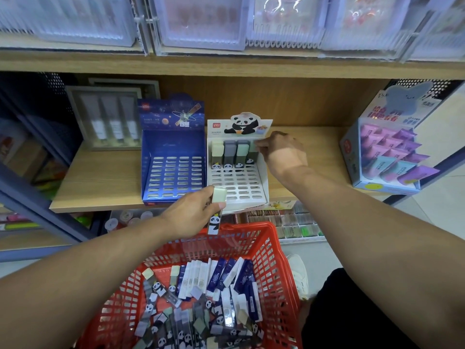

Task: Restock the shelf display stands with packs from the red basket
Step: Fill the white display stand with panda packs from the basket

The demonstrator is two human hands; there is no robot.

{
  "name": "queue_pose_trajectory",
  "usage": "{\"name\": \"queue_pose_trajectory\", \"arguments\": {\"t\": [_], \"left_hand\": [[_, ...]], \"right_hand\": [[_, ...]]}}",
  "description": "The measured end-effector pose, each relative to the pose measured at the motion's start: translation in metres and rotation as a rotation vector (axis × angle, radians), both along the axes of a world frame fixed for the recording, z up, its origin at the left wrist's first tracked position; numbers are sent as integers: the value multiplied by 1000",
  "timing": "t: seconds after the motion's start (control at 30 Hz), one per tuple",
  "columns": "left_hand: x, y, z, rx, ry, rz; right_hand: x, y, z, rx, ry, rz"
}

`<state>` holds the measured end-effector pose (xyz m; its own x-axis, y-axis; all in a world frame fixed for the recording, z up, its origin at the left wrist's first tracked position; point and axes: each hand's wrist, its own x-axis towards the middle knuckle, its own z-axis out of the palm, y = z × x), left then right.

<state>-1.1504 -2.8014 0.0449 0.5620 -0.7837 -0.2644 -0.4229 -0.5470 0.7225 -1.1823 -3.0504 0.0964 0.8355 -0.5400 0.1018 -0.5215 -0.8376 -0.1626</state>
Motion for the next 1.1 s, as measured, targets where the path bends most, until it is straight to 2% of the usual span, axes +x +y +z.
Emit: {"name": "queue_pose_trajectory", "arguments": {"t": [0.13, 0.23, 0.27, 0.4, 0.5, 0.63, 0.77, 0.93, 1.0, 1.1], "left_hand": [[-1, 1, 2, -20, 18, 11], [-3, 0, 5, -45, -5, 65], [-4, -2, 9, -54, -36, 96], [-9, -9, 20, -160, -98, 227], [-10, -11, 25, -204, -103, 254], [-12, -12, 26, -213, -121, 257], [-12, -11, 26, -212, -103, 260], [-9, -4, 16, 93, -286, -14], [-10, -3, 8, 178, -369, -141], [-10, -4, 0, 238, -394, -239]], "right_hand": [[3, 0, 1, 22, 24, 16], [-3, 2, 6, 12, -43, 55], [-7, 5, 10, 65, -64, 95], [-30, 33, 27, 597, -35, 403], [-34, 43, 22, 717, -51, 523], [-34, 49, 17, 752, -66, 541], [-32, 44, 17, 729, -79, 458], [-30, 8, 20, 486, -161, 174], [-31, 1, 15, 413, -190, 132], [-26, -4, 2, 368, -180, 105]]}}
